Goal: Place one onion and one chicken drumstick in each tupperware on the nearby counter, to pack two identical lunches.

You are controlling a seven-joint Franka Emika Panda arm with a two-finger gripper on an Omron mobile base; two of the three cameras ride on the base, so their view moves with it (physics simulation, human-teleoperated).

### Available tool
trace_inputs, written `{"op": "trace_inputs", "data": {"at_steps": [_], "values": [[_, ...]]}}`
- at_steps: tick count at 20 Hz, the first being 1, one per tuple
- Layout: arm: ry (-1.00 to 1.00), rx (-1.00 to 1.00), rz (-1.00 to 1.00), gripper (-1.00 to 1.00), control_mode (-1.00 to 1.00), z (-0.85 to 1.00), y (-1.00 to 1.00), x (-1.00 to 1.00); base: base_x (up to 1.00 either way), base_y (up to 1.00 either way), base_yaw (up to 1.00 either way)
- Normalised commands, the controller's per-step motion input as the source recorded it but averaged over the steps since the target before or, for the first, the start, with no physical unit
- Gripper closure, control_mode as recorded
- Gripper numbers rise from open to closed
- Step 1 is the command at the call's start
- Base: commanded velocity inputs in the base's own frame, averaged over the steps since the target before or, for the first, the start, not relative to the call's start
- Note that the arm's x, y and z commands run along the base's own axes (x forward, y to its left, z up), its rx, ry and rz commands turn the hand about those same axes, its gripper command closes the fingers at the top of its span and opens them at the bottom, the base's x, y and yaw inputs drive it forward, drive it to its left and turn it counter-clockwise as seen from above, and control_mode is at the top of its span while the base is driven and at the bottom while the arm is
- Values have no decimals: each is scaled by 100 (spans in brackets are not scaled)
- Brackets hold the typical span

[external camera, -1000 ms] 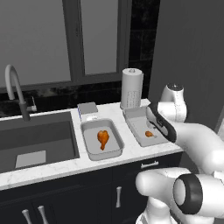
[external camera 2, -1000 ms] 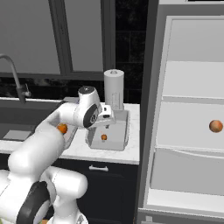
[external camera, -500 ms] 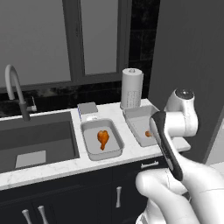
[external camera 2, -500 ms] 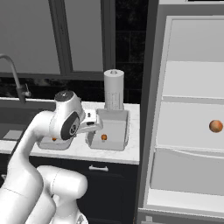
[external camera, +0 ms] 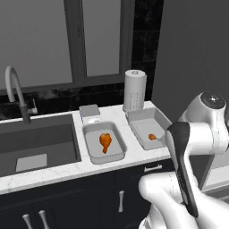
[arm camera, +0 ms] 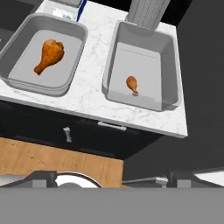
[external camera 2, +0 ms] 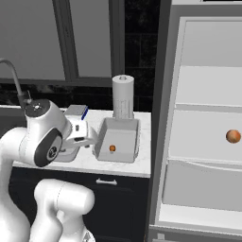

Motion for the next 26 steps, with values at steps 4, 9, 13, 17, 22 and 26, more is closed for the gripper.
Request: {"op": "trace_inputs", "data": {"at_steps": [4,9,13,17,22,26], "values": [[-9,0,0,-100,-100,19,13,-64,0,0,0],[0,0,0,-100,-100,-9,8,-25,0,0,0],[-8,3,0,-100,-100,-7,-3,-74,0,0,0],[0,0,0,-100,100,0,0,0,-96,-31,-18],[0,0,0,-100,100,0,0,0,-64,-60,-37],[0,0,0,-100,100,0,0,0,7,-86,-36]]}}
